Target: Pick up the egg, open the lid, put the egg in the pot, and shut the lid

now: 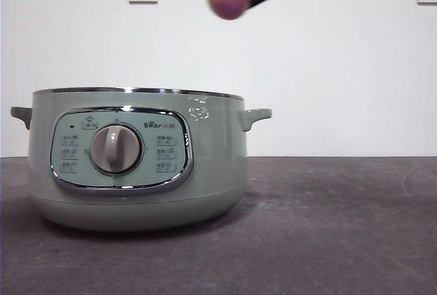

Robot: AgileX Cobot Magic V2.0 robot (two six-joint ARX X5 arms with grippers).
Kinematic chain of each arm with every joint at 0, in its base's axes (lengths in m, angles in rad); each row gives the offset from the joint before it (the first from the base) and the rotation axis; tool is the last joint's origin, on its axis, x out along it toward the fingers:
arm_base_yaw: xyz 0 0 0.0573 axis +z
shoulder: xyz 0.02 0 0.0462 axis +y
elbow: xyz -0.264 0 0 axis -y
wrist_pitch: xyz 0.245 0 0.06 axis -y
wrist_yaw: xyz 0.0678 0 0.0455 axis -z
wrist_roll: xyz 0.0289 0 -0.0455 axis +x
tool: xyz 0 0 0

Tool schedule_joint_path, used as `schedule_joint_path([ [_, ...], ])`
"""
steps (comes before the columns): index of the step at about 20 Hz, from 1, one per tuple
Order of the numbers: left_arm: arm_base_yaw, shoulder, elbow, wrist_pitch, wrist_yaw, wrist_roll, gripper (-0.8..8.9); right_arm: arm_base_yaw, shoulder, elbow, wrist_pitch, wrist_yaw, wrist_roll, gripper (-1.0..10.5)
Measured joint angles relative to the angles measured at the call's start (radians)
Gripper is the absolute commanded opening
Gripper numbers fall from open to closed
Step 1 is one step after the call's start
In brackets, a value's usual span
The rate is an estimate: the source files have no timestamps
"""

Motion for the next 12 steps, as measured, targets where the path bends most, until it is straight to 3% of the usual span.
schedule_joint_path([
  [8,0.000,-0.169,0.003,-0.114,-0.062,0.004,-0.08,0.016,0.444,0.456,-0.213,0.001,-0.092,-0.1],
  [12,0.000,-0.179,0.003,-0.138,-0.061,0.004,-0.08,0.030,0.591,0.513,-0.204,0.008,-0.129,-0.1],
])
